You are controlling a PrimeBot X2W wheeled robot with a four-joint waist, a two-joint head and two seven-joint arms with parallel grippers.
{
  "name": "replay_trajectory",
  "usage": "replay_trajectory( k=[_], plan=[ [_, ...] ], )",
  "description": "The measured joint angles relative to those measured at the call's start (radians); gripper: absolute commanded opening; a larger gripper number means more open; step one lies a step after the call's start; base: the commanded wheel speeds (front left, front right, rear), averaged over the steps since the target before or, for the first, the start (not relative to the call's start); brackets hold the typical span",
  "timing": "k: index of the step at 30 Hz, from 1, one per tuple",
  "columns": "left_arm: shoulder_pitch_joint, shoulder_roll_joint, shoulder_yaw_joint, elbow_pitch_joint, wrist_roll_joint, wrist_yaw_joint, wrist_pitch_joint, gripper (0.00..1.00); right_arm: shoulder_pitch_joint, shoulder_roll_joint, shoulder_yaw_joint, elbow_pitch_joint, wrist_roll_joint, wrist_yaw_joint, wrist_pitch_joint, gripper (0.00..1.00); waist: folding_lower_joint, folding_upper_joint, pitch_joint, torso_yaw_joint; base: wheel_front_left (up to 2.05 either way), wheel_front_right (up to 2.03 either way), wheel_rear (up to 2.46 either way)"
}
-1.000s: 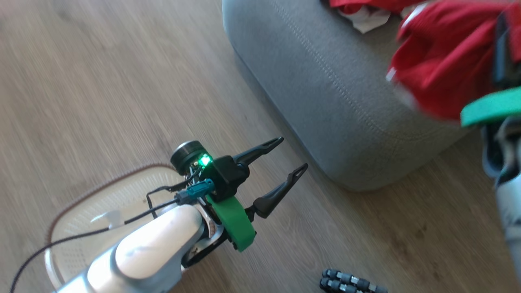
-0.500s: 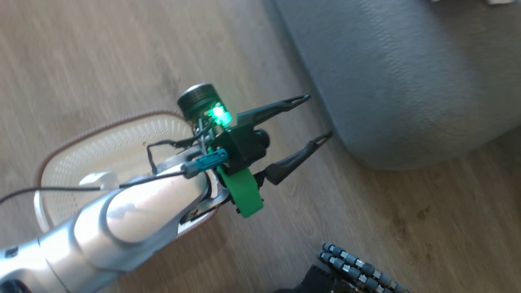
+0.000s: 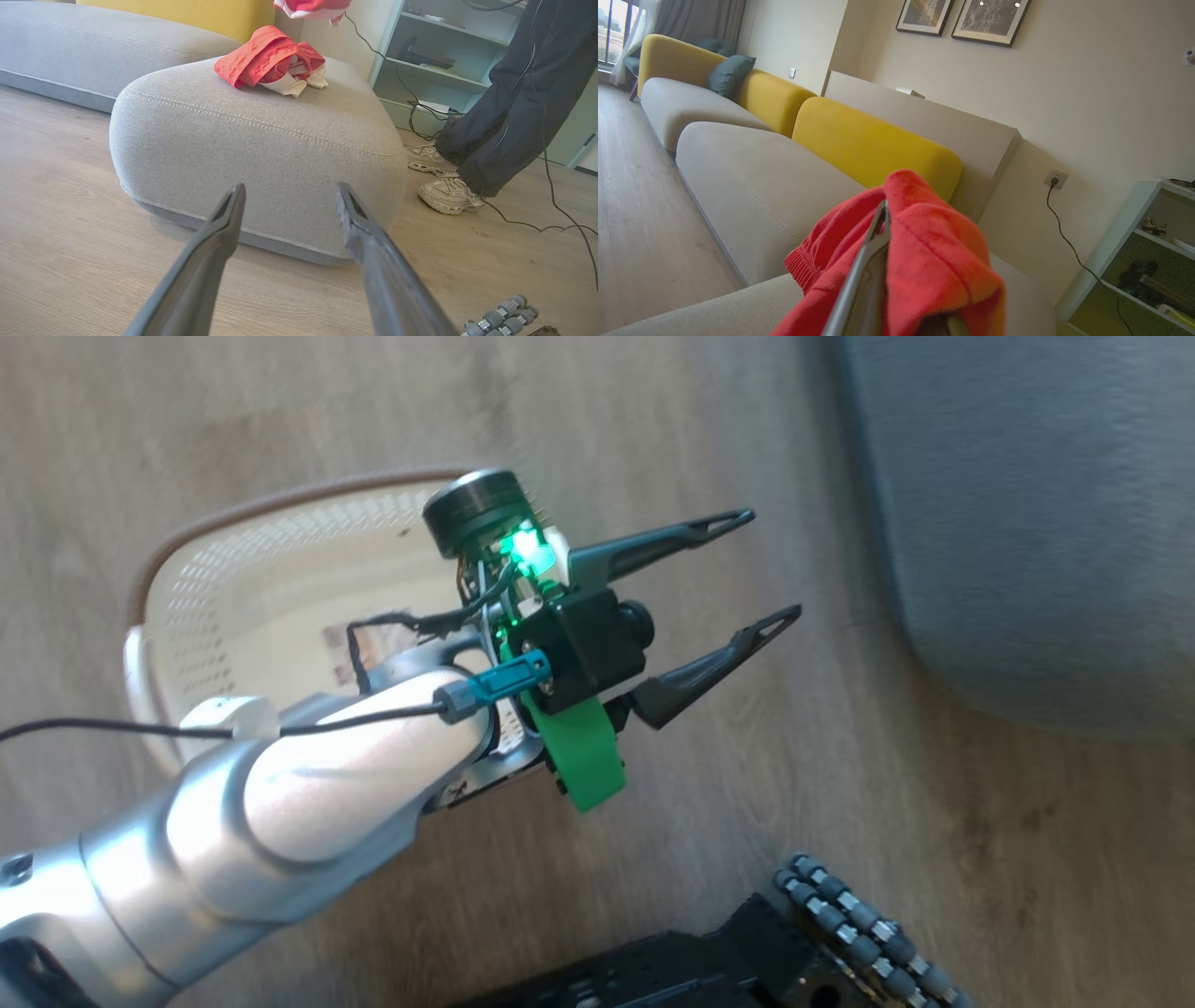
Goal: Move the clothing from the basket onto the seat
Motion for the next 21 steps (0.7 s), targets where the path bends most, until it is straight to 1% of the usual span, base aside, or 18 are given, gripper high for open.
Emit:
replay_trajectory(
  k=[2, 4, 6, 7, 10, 13, 14, 15, 16, 19, 21],
  plan=[
    [-0.012, -0.005, 0.001, -0.003, 0.001, 0.000, -0.001, 1.00, -0.009, 0.006, -0.035, 0.018, -0.033, 0.000, 0.016, 0.00, 0.0001, 0.0000, 0.020, 0.027, 0.00, 0.00, 0.00],
    [-0.022, -0.009, 0.004, -0.004, 0.008, 0.001, -0.009, 1.00, -0.009, 0.026, -0.052, 0.036, -0.051, 0.000, 0.035, 0.00, 0.0000, 0.0000, 0.042, 0.050, 0.00, 0.00, 0.00],
    [-0.027, -0.015, 0.011, -0.003, 0.009, 0.001, -0.010, 1.00, -0.007, 0.064, -0.061, 0.061, -0.055, 0.000, 0.040, 0.00, 0.0001, 0.0000, 0.062, 0.069, 0.00, 0.00, 0.00],
    [-0.027, -0.015, 0.011, -0.003, 0.009, 0.001, -0.010, 1.00, -0.007, 0.064, -0.061, 0.061, -0.055, 0.000, 0.040, 0.00, 0.0001, 0.0000, 0.062, 0.069, 0.00, 0.00, 0.00],
    [-0.028, -0.023, 0.020, -0.002, 0.015, 0.001, -0.016, 1.00, 0.001, 0.120, -0.068, 0.098, -0.055, 0.000, 0.037, 0.00, 0.0002, 0.0000, 0.086, 0.094, 0.00, 0.00, 0.00],
    [-0.027, -0.027, 0.026, 0.006, 0.019, 0.001, -0.019, 1.00, 0.038, 0.135, -0.070, 0.139, -0.039, 0.000, 0.015, 0.00, 0.0002, 0.0000, 0.095, 0.112, 0.00, 0.00, 0.00],
    [-0.027, -0.028, 0.027, 0.009, 0.019, 0.001, -0.020, 1.00, 0.057, 0.135, -0.067, 0.154, -0.034, 0.000, 0.007, 0.32, 0.0001, 0.0000, 0.095, 0.116, 0.00, 0.00, 0.00],
    [-0.027, -0.030, 0.028, 0.012, 0.019, 0.001, -0.023, 1.00, 0.078, 0.136, -0.065, 0.168, -0.030, 0.000, -0.006, 0.77, 0.0001, 0.0000, 0.092, 0.118, 0.00, 0.00, 0.00],
    [-0.027, -0.032, 0.031, 0.015, 0.021, 0.001, -0.026, 1.00, 0.096, 0.137, -0.062, 0.182, -0.022, 0.000, -0.018, 1.00, 0.0001, 0.0000, 0.087, 0.119, 0.00, 0.00, 0.00],
    [-0.023, -0.044, 0.043, 0.020, 0.024, 0.001, -0.027, 1.00, 0.147, 0.136, -0.032, 0.204, 0.014, 0.000, -0.049, 1.00, -0.0001, 0.0000, 0.069, 0.119, 0.00, 0.00, 0.00],
    [-0.016, -0.053, 0.062, 0.023, 0.024, 0.001, -0.027, 1.00, 0.197, 0.134, 0.008, 0.213, 0.062, 0.000, -0.059, 1.00, -0.0001, 0.0000, 0.046, 0.116, 0.00, 0.00, 0.00]
  ],
)
